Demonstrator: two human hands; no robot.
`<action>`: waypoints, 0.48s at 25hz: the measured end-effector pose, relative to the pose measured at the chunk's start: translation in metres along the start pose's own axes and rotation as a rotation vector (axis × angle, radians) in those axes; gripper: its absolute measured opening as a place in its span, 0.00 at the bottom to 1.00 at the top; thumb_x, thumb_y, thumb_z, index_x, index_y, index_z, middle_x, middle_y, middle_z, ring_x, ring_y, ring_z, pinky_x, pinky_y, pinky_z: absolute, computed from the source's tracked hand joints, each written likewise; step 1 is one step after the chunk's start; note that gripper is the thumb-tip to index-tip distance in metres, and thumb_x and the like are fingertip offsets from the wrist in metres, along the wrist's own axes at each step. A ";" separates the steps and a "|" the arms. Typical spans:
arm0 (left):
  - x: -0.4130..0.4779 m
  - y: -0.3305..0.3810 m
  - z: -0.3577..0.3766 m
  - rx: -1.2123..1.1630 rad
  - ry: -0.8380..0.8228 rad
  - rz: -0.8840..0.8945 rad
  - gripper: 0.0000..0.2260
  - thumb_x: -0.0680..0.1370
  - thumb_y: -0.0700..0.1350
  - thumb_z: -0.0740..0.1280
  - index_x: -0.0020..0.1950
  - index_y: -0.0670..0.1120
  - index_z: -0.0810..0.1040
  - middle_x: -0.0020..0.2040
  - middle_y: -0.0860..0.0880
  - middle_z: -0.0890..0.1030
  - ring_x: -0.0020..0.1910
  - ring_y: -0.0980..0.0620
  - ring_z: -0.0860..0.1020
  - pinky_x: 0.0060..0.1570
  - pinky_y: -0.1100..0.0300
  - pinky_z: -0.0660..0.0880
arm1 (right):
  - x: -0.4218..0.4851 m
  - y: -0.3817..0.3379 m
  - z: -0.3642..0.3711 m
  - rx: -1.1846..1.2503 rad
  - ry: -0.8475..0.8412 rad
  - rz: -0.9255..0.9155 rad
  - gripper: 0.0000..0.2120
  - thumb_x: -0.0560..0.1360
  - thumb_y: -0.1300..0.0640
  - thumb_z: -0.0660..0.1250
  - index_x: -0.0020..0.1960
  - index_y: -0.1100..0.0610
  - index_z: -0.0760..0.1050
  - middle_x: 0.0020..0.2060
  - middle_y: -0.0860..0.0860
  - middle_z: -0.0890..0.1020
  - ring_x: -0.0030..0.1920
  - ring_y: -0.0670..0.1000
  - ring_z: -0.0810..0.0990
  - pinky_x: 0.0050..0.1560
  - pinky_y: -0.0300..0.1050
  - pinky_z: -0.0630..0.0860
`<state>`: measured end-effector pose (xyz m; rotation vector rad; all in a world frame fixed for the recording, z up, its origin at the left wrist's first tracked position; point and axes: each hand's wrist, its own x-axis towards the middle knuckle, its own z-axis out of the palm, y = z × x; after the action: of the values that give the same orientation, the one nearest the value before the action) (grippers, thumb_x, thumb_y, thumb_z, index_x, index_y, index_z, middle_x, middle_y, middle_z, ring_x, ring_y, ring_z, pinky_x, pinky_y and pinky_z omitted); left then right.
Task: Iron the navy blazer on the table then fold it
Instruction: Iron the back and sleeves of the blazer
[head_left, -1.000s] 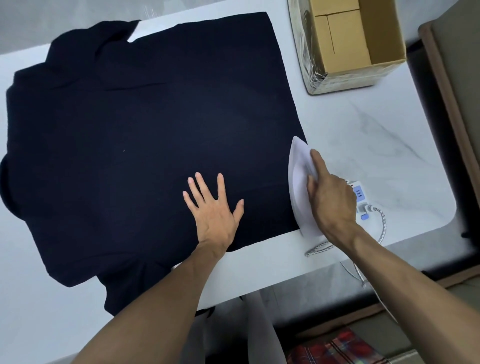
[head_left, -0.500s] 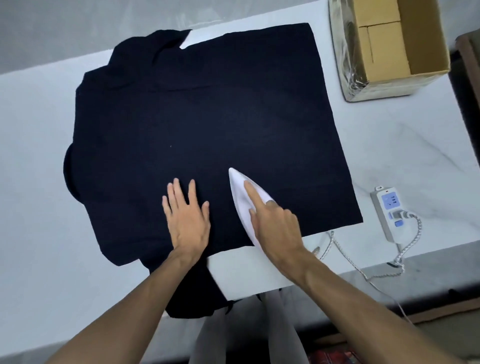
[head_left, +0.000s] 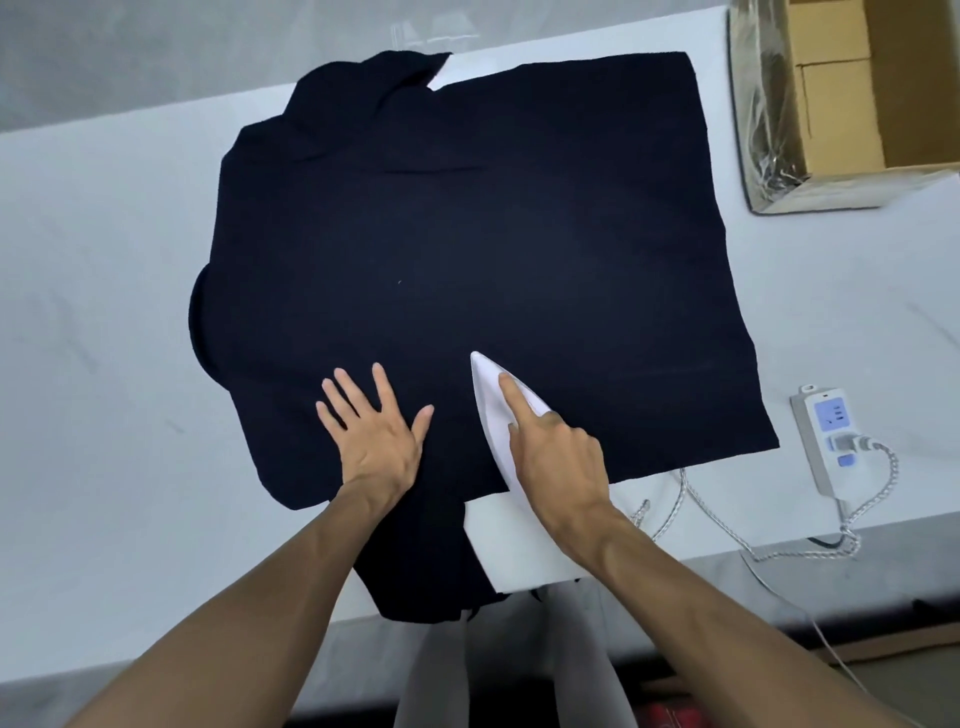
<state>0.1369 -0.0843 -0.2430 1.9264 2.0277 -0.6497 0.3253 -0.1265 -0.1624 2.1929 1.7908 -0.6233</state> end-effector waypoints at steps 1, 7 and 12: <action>0.000 0.000 0.000 0.003 0.001 0.000 0.38 0.80 0.66 0.42 0.80 0.42 0.38 0.77 0.27 0.43 0.77 0.28 0.43 0.74 0.34 0.46 | -0.003 0.002 0.000 0.020 -0.009 0.011 0.37 0.79 0.61 0.62 0.78 0.42 0.44 0.30 0.50 0.68 0.22 0.48 0.62 0.24 0.43 0.55; 0.001 0.001 0.003 0.035 0.013 -0.002 0.39 0.79 0.67 0.41 0.80 0.41 0.37 0.77 0.27 0.44 0.77 0.28 0.45 0.74 0.34 0.48 | 0.000 0.058 -0.019 0.175 0.043 0.156 0.27 0.83 0.54 0.53 0.78 0.40 0.49 0.34 0.51 0.72 0.31 0.55 0.69 0.35 0.46 0.65; 0.003 0.001 0.006 0.025 0.040 -0.008 0.40 0.78 0.67 0.40 0.80 0.41 0.40 0.77 0.26 0.47 0.77 0.28 0.47 0.74 0.34 0.50 | 0.009 0.114 -0.024 0.183 0.090 0.302 0.26 0.83 0.53 0.53 0.78 0.43 0.52 0.32 0.52 0.72 0.32 0.58 0.70 0.36 0.49 0.65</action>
<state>0.1373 -0.0853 -0.2499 1.9620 2.0616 -0.6461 0.4415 -0.1326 -0.1550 2.5837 1.4454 -0.6497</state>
